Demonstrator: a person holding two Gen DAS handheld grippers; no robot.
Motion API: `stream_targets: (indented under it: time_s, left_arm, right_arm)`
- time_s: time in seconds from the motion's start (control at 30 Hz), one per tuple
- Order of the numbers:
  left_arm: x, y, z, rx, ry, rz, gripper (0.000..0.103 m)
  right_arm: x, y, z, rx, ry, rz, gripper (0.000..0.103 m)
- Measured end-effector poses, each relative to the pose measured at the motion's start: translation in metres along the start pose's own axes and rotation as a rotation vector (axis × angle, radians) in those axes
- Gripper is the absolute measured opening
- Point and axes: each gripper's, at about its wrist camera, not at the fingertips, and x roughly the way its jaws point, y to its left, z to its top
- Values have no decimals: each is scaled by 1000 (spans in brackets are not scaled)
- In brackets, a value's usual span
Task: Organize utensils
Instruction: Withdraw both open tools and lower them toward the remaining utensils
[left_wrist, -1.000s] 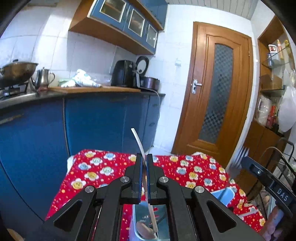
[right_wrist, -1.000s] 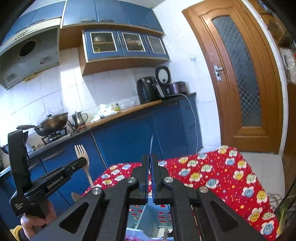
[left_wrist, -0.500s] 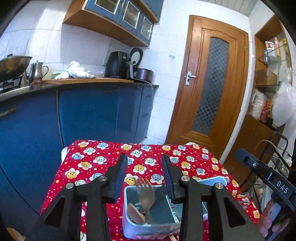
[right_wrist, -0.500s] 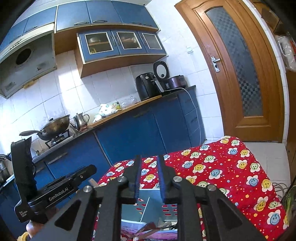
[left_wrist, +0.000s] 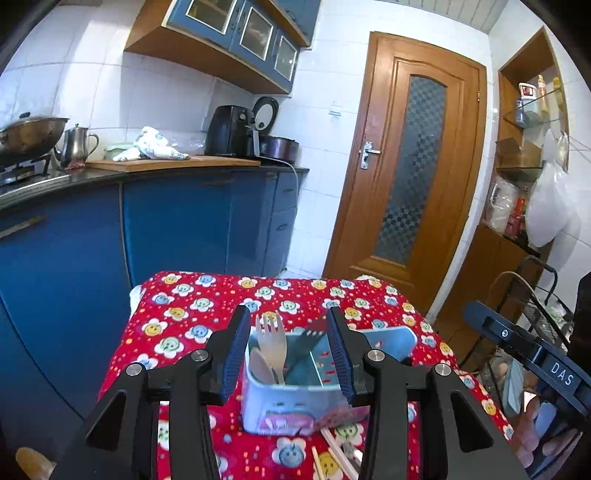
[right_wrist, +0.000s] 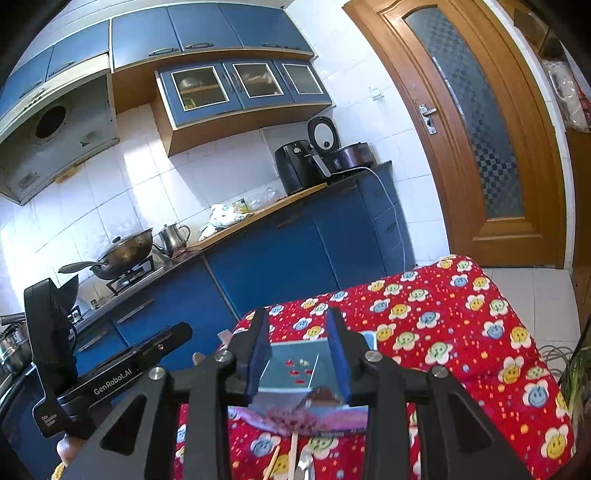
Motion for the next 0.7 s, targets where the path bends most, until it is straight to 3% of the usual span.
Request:
stream_targets:
  time_s: [0.17,0.7]
  left_arm:
    - [-19,-3,-8,9,18,2,48]
    - [-48,-4,-51,-8,146,16,49]
  right_arm:
    - [-19,5,-12,-3,23,-6,43]
    - [-66,6,-57,-11,84,-32,66]
